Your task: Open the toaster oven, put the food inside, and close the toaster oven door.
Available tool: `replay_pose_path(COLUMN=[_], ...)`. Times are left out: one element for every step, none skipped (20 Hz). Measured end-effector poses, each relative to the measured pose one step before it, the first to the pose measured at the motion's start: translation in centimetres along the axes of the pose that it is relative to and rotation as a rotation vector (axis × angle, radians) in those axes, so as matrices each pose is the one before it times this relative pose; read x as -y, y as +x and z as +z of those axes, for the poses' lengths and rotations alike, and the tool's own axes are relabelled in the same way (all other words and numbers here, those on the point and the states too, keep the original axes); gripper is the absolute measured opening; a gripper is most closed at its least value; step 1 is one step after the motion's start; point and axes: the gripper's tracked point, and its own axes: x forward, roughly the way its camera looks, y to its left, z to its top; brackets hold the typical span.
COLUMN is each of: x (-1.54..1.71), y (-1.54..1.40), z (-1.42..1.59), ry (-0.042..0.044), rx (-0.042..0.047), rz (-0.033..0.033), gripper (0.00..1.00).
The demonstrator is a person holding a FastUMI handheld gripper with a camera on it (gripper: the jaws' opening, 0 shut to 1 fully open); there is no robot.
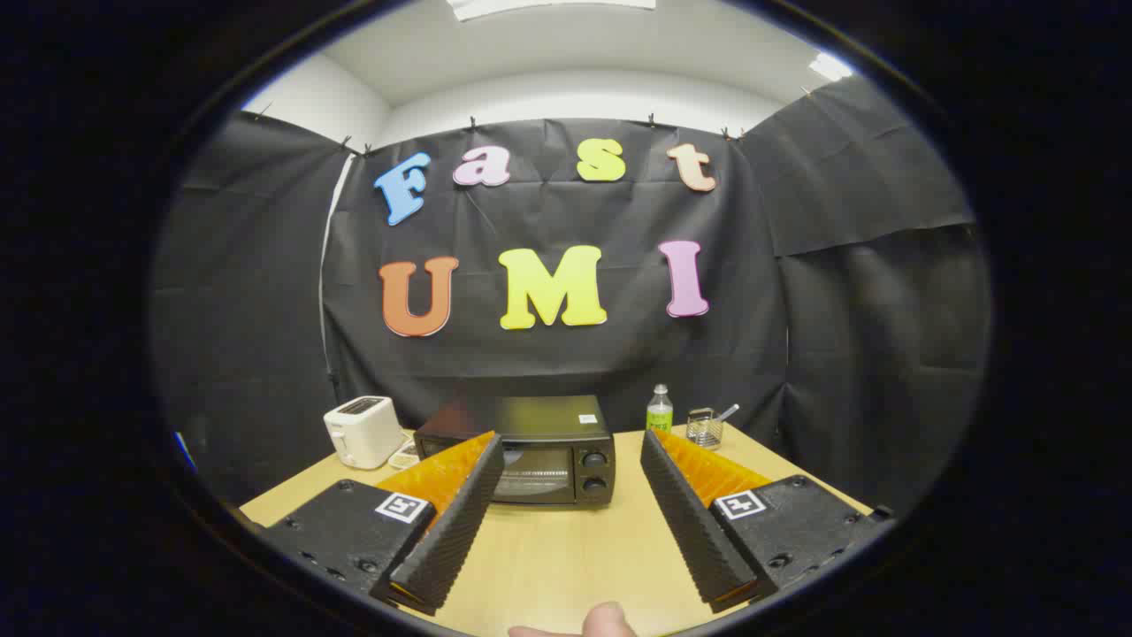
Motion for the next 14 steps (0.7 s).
replay_pose_path(x=[0.065,-0.111,-0.131,-0.026,0.062,0.003,-0.151,-0.07,0.005,0.001,0.022,0.074,0.074,0.051], y=[0.127,0.02,-0.001,-0.009,0.063,0.119,0.093,0.064,0.08,-0.013,0.006,-0.12,-0.009,0.077], z=[-0.015,0.025,0.03,0.063,-0.17,-0.249,-0.255,-0.163,0.007,0.106,0.193,0.193,0.123,0.085], ry=[0.00295,0.00156,-0.001,-0.00453,-0.00359,0.00075,0.00375,0.00186,-0.00232,-0.00236,-0.00149,-0.00042,0.00074,-0.00005], rx=[-0.00222,-0.00148,0.00291,0.00256,-0.00049,-0.00644,-0.00723,-0.00515,-0.00337,0.00197,0.00393,0.00405,0.00414,0.0014], rz=[-0.00027,0.00268,0.002,-0.00037,-0.00272,0.00219,0.00393,0.00179,-0.00053,-0.00108,-0.00192,-0.00052,-0.00301,-0.00154], gripper=[1.0,1.0,1.0,1.0,1.0,1.0,1.0,1.0,1.0,1.0,1.0,1.0,1.0,1.0])
